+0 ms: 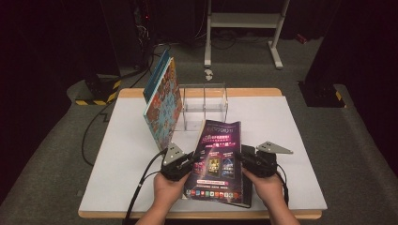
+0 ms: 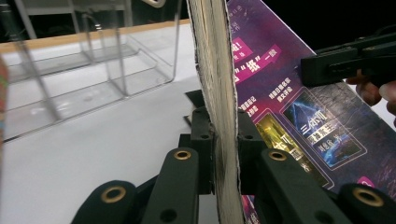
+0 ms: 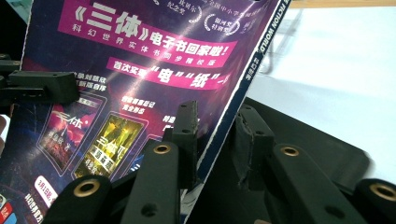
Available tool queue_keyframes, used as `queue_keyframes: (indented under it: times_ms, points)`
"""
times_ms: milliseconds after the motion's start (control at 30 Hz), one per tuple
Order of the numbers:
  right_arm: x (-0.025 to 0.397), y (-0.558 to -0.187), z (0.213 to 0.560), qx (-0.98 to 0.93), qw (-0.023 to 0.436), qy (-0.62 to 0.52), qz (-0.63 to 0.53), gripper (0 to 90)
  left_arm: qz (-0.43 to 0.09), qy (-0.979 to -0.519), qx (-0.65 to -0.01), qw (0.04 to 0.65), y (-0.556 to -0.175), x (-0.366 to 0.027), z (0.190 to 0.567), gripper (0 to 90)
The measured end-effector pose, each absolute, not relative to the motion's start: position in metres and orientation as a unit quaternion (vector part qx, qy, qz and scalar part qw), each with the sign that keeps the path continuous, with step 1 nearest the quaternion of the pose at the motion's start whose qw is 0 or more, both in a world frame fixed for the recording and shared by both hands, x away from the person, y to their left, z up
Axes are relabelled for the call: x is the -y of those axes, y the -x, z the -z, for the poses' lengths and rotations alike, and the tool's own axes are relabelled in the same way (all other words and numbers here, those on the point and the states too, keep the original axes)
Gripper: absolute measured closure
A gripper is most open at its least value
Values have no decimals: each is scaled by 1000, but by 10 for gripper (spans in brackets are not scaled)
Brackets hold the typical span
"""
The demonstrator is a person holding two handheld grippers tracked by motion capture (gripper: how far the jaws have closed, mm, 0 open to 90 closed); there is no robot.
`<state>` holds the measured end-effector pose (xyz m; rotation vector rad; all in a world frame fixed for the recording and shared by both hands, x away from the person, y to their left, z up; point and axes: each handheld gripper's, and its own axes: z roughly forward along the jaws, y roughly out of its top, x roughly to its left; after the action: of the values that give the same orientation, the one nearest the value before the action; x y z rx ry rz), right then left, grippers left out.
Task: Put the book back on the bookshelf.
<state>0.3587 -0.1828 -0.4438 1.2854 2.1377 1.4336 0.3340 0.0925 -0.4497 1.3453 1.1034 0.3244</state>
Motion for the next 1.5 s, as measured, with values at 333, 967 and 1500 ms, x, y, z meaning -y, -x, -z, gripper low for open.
queue_keyframes:
  times_ms: [333, 967, 1500]
  points:
    - [147, -369, 438, -742, 123, -424, -504, 730, -165, -571, -497, 633, -334, -127, 441, 831]
    - [115, -382, 411, -735, 141, -401, -528, 766, -195, -540, -496, 651, -349, -149, 416, 838]
    - [101, -394, 403, -717, 155, -397, -552, 790, -226, -526, -493, 656, -371, -154, 407, 840]
